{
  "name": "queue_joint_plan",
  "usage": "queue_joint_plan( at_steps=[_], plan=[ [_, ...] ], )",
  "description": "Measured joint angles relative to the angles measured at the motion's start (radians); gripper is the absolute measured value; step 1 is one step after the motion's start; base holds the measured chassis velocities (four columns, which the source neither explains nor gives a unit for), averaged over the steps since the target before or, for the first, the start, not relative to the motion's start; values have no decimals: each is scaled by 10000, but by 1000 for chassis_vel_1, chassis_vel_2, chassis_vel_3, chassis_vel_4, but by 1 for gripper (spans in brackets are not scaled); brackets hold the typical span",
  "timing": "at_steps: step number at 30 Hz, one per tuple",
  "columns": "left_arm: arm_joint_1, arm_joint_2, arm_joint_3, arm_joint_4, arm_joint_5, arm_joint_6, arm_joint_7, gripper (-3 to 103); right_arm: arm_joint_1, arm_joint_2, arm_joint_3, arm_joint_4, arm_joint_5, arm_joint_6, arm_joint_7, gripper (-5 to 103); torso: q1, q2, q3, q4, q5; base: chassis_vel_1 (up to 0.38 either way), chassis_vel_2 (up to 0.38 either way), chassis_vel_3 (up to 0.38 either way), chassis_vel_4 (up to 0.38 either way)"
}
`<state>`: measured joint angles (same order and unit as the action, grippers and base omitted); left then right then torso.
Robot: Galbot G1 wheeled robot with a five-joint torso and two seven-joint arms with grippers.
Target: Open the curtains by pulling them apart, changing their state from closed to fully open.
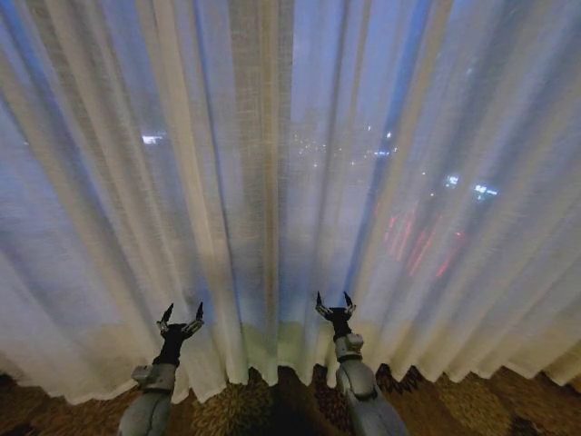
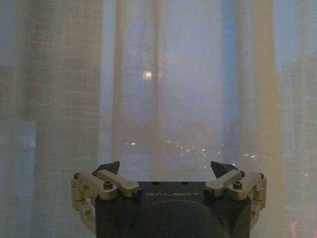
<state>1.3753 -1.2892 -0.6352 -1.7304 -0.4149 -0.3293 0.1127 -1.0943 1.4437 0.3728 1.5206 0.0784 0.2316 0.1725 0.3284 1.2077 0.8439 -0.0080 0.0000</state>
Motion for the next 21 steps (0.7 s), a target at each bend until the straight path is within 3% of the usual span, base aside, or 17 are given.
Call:
queue_joint_plan(
  at_steps=[12,21],
  plan=[
    [-4,1,-1,0,0,0,-1,100,1921,275,-288,-2048,-258,-336,646,100,18,-6,8,-1,0,25,-20,-17,17],
    [-2,0,0,0,0,0,0,100,2688,468,-398,-2845,0,-283,366,100,9,-2,3,0,-2,0,0,0,0]
  ],
)
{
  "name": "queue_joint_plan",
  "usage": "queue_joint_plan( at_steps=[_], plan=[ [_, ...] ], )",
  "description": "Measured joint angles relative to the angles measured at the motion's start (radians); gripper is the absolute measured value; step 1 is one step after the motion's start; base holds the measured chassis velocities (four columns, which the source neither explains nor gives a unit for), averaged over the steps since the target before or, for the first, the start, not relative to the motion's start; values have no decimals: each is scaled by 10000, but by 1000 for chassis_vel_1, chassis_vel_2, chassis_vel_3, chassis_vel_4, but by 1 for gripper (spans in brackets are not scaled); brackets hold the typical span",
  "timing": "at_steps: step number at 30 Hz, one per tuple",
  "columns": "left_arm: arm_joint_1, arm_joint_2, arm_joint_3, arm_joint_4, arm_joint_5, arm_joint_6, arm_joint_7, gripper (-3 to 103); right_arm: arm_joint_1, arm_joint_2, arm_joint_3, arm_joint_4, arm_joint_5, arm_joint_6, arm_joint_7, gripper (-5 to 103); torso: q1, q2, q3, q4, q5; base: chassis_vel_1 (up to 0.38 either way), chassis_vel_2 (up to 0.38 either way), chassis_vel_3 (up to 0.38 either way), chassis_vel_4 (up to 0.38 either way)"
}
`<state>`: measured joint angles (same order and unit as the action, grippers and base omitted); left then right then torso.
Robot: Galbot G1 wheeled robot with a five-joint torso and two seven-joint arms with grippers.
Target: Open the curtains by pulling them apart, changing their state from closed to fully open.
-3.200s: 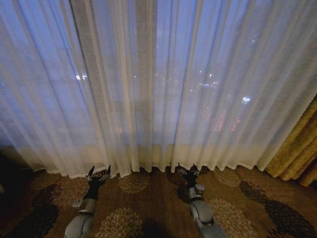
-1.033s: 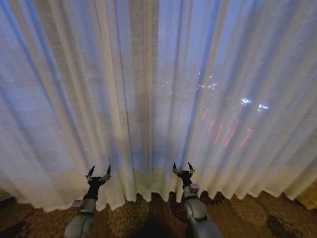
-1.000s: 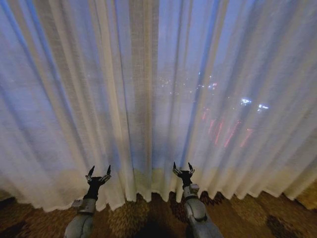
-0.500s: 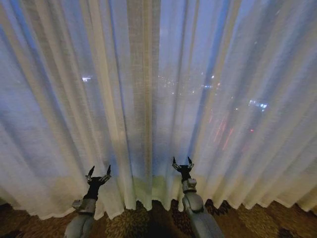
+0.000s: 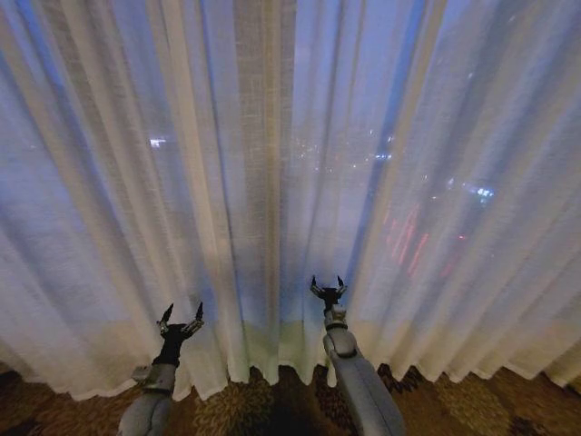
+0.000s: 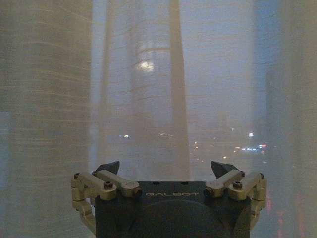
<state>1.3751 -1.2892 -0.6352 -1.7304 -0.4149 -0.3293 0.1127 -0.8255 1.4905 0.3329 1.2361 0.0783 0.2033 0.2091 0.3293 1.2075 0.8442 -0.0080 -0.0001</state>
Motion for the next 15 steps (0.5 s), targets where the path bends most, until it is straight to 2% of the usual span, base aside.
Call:
queue_joint_plan(
  at_steps=[15],
  plan=[
    [1,0,0,0,0,0,0,100,-312,-147,-530,201,-106,-152,5,100,1,0,1,-1,2,0,0,0,0]
  ],
)
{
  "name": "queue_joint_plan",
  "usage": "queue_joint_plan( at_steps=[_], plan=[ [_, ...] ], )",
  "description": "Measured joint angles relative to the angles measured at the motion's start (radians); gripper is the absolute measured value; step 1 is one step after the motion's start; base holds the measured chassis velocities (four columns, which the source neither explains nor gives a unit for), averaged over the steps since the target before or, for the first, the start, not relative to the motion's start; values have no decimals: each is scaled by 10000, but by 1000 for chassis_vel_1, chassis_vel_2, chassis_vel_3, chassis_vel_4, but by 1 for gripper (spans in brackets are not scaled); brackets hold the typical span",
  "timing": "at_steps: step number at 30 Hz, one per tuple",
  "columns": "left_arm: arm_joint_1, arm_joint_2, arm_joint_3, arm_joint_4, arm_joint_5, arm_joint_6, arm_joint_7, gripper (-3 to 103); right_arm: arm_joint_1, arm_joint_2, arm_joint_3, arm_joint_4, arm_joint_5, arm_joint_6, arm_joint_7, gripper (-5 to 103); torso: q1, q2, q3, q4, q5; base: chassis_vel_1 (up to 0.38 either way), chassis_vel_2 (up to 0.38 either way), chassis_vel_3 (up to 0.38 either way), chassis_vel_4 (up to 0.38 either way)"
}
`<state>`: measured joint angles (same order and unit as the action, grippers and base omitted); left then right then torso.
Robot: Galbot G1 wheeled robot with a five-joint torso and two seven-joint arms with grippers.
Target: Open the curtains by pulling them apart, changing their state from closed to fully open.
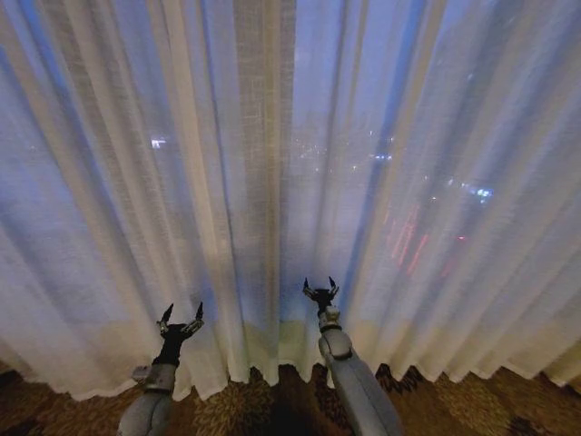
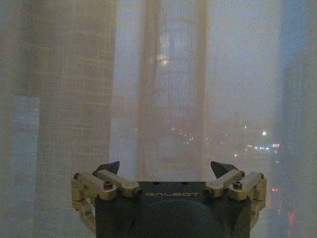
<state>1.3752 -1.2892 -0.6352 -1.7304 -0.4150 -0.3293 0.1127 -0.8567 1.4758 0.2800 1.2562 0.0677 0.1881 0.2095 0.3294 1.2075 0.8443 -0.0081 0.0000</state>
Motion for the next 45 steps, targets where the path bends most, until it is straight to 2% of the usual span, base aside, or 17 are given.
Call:
queue_joint_plan(
  at_steps=[10,11,12,15,17,21,23,26,27,30,31,32,33,35,36,38,45],
  plan=[
    [0,0,0,0,0,0,0,100,341,190,72,-229,-122,-16,-16,101,0,0,0,1,0,0,0,0,0],
    [0,0,0,0,0,0,0,100,341,195,72,-239,-128,13,-44,97,0,0,0,0,0,0,0,0,0],
    [0,0,0,0,0,0,0,100,341,195,72,-239,-128,13,-44,97,0,0,0,0,0,0,0,0,0],
    [0,0,0,0,0,0,0,100,304,192,56,-259,-136,119,-123,82,1,0,0,0,-1,0,0,0,0],
    [-1,0,0,0,0,0,0,100,293,186,50,-259,-136,130,-134,82,1,0,0,0,-1,0,0,0,0],
    [0,0,0,0,0,0,0,100,272,190,43,-237,-159,168,-159,60,1,0,0,0,-1,0,0,0,0],
    [0,0,0,0,0,0,0,100,272,198,43,-237,-189,169,-142,60,0,0,0,0,-1,0,0,0,0],
    [0,0,0,0,0,0,0,100,243,216,50,-236,-315,226,-140,44,1,-1,0,0,-1,0,0,0,0],
    [0,0,0,0,0,0,0,100,243,216,50,-236,-315,226,-140,44,1,-1,0,0,-1,0,0,0,0],
    [-1,0,0,0,0,0,0,100,168,196,52,-226,-304,290,-212,27,0,0,0,0,-1,0,0,0,0],
    [-1,0,0,0,0,0,0,100,168,196,52,-226,-304,290,-212,27,0,0,0,0,-1,0,0,0,0],
    [0,0,0,0,0,0,0,100,146,188,69,-220,-291,357,-278,22,1,0,0,0,-1,0,0,0,0],
    [-1,1,0,0,0,0,0,100,126,183,93,-219,-310,447,-362,22,1,0,0,0,-1,0,0,0,0],
    [0,0,0,0,0,0,0,100,91,180,184,-222,-603,652,-608,12,1,0,0,0,-1,0,0,0,0],
    [0,0,0,0,0,0,0,100,91,180,184,-222,-603,652,-608,12,1,0,0,0,-1,0,0,0,0],
    [0,0,0,0,0,0,0,100,50,173,224,-216,-724,777,-846,2,1,0,0,0,-1,0,0,0,0],
    [0,0,0,0,0,0,0,100,-16,158,266,-200,-651,810,-1021,0,1,0,0,0,-1,0,0,0,0]
  ],
)
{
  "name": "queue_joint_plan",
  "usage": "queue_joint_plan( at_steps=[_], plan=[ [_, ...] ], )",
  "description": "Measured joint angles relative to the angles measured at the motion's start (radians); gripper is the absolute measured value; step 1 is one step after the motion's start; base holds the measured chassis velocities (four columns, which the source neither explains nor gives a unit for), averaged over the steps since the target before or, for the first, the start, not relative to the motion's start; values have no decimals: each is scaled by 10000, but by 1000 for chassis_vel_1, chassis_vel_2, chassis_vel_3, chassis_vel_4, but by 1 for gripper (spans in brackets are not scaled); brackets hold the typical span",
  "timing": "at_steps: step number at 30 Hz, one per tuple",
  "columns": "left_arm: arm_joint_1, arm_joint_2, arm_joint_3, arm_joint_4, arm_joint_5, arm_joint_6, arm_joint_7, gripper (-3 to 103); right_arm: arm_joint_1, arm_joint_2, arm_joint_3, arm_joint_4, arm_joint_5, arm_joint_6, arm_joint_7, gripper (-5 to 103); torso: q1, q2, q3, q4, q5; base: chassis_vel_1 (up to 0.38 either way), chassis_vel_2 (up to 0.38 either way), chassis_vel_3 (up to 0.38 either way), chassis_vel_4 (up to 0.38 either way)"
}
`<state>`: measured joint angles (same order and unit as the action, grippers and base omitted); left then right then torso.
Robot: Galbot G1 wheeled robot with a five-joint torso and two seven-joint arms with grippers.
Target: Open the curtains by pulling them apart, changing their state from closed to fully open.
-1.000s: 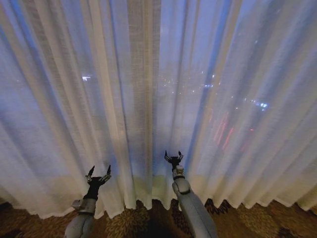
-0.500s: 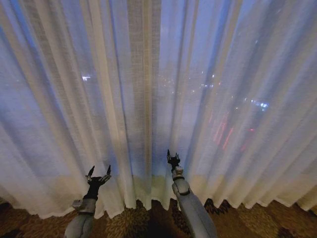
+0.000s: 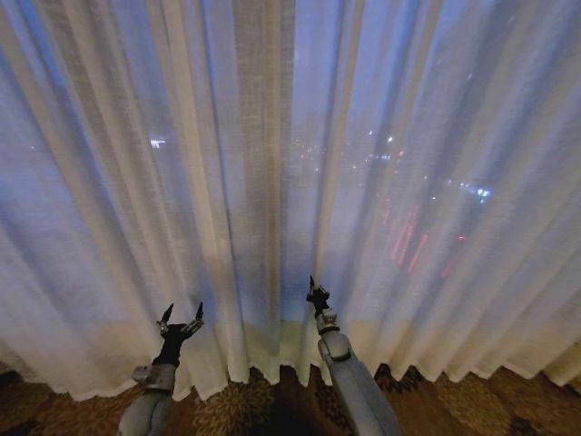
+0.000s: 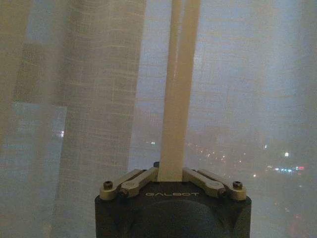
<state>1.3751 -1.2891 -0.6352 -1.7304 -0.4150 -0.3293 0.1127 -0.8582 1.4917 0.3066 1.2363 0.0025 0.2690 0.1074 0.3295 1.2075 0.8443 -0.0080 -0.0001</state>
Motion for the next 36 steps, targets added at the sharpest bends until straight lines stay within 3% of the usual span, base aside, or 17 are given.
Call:
queue_joint_plan(
  at_steps=[16,36],
  plan=[
    [0,0,-1,0,0,0,0,100,64,-118,78,-136,598,-317,45,0,0,0,0,2,-1,-53,-61,69,58],
    [0,0,1,0,0,0,0,100,173,-237,326,-282,861,-368,150,0,0,0,0,0,0,-299,-307,309,302]
  ],
)
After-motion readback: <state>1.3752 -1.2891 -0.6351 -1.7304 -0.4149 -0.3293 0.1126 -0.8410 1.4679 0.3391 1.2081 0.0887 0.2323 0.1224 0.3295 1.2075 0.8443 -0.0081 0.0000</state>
